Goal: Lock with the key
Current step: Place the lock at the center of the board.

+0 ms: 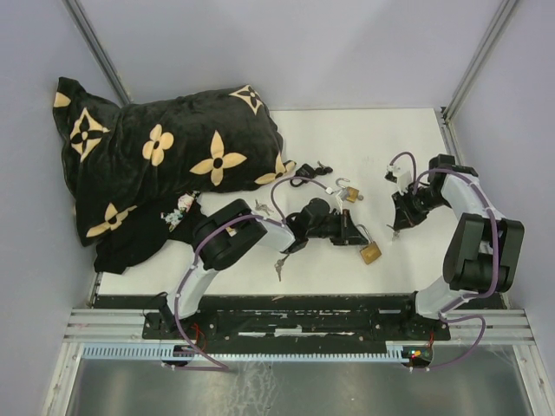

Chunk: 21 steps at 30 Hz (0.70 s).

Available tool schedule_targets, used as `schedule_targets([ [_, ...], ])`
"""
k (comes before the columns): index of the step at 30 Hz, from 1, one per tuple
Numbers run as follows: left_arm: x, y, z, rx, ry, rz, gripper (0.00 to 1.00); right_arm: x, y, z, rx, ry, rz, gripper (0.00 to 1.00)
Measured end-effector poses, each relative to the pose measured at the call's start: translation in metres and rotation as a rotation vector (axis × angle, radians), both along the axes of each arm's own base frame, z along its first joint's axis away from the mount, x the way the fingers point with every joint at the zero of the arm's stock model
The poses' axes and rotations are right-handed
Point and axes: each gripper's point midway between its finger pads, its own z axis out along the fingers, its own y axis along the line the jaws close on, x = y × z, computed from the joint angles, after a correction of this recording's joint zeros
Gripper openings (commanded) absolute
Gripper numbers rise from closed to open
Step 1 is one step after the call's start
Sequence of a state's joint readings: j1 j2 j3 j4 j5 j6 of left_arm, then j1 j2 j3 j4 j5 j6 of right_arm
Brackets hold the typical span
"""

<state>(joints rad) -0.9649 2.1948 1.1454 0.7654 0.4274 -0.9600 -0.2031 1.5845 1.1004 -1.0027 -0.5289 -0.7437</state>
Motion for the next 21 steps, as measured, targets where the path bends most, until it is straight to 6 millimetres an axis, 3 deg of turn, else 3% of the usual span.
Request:
schedule_targets([
  [4,0.004,-0.014,-0.010,0.026,0.020,-0.001,0.22,-0.001,0.000,-0.008,0.002,0.036,-0.006,0.11],
  [7,0.012,-0.019,-0.011,0.061,0.016,0.032,0.39,-0.003,-0.002,-0.017,-0.003,0.072,-0.009,0.14],
  [11,0.022,-0.013,-0.028,0.173,-0.030,0.100,0.55,-0.007,-0.006,-0.031,-0.020,0.128,-0.015,0.26],
  [17,0.033,0.014,-0.003,0.317,-0.221,0.176,0.63,-0.003,-0.011,-0.029,-0.038,0.107,-0.036,0.35],
  [21,0.036,0.039,0.031,0.356,-0.352,0.219,0.67,0.006,-0.013,-0.005,-0.025,-0.011,-0.061,0.36],
])
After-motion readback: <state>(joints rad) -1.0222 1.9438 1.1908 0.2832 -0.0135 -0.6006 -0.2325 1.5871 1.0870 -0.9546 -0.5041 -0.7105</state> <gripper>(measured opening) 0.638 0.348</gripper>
